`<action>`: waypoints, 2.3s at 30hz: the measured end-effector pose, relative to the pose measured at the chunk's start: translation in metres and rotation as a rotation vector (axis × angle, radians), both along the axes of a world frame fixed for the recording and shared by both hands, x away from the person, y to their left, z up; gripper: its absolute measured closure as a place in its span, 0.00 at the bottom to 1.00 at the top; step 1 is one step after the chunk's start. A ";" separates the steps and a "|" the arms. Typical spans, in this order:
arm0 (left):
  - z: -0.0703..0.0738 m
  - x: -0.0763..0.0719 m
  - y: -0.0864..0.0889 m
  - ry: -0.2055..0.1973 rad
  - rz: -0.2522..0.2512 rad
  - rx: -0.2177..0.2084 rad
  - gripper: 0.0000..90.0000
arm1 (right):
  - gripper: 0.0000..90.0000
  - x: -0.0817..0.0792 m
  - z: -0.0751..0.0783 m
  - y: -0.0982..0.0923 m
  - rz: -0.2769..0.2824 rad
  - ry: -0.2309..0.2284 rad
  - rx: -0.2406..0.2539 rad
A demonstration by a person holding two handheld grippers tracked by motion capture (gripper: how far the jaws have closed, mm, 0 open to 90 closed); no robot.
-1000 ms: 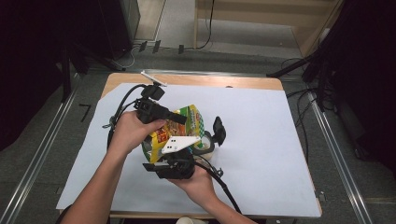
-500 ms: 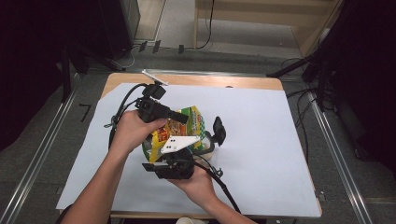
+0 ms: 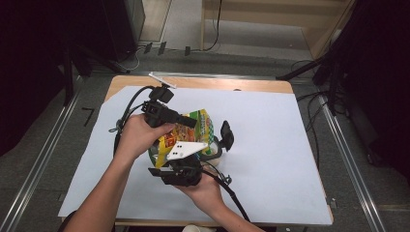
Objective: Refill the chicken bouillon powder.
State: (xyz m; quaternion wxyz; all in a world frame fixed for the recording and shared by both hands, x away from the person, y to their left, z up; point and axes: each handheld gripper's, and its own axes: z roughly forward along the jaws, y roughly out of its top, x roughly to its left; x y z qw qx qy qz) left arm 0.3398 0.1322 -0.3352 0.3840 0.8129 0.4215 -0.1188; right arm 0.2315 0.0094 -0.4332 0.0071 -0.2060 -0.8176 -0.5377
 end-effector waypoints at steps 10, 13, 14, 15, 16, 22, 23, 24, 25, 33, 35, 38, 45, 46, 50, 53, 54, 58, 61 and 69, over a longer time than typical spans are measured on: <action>0.000 0.000 -0.001 -0.016 0.003 0.002 0.82 | 0.77 0.002 -0.001 -0.002 -0.006 -0.006 -0.002; 0.000 -0.001 -0.002 -0.018 0.006 0.004 0.82 | 0.77 0.002 -0.001 -0.001 -0.004 0.001 0.001; 0.001 -0.001 -0.002 -0.019 0.007 0.005 0.82 | 0.77 0.002 -0.001 -0.001 -0.004 0.002 0.002; 0.001 -0.001 -0.002 -0.020 0.005 0.006 0.82 | 0.77 0.002 -0.001 -0.001 -0.005 0.001 0.004; 0.001 -0.002 -0.002 -0.023 0.005 0.007 0.82 | 0.77 0.002 -0.001 -0.001 -0.006 -0.005 0.003; 0.001 -0.002 -0.002 -0.026 0.002 0.009 0.82 | 0.77 0.001 0.000 -0.001 -0.004 -0.002 0.004; 0.001 -0.002 -0.002 -0.024 0.004 0.010 0.82 | 0.77 0.001 -0.001 -0.001 -0.004 -0.002 0.003; 0.001 -0.001 -0.002 -0.024 0.005 0.010 0.82 | 0.77 0.002 -0.001 -0.001 -0.004 -0.001 0.001; 0.000 -0.001 -0.002 -0.023 0.007 0.009 0.82 | 0.77 0.002 -0.001 -0.001 -0.003 0.003 0.001; 0.002 -0.001 0.000 -0.031 0.006 -0.001 0.82 | 0.77 0.003 0.001 -0.002 -0.003 -0.010 -0.007; 0.001 -0.001 -0.001 -0.029 0.009 0.000 0.82 | 0.77 0.003 0.000 -0.001 -0.002 -0.006 -0.003; 0.000 -0.001 -0.002 -0.026 0.011 0.009 0.82 | 0.77 0.004 -0.001 -0.001 -0.001 0.003 -0.003; -0.002 0.000 -0.002 -0.025 0.004 0.014 0.82 | 0.77 0.004 -0.003 -0.002 -0.003 0.010 -0.003; -0.002 -0.001 -0.002 -0.025 0.003 0.012 0.82 | 0.77 0.004 -0.003 -0.002 -0.003 0.009 -0.003; 0.000 -0.001 -0.002 -0.033 0.010 0.005 0.82 | 0.77 0.004 -0.002 -0.002 -0.001 0.004 -0.008; 0.000 -0.001 -0.002 -0.032 0.011 0.009 0.82 | 0.77 0.004 -0.002 -0.002 0.001 -0.002 -0.007; -0.001 -0.001 -0.002 -0.033 0.006 0.013 0.82 | 0.77 0.004 -0.002 -0.002 0.002 0.002 -0.006; -0.002 0.000 -0.002 -0.027 0.007 0.013 0.82 | 0.77 0.004 -0.003 -0.002 0.001 0.010 -0.007; -0.002 0.000 -0.002 -0.025 0.007 0.014 0.82 | 0.77 0.004 -0.003 -0.002 0.000 0.007 -0.004; 0.000 -0.001 0.000 -0.027 0.008 0.002 0.82 | 0.77 0.003 -0.002 -0.001 0.001 0.007 -0.002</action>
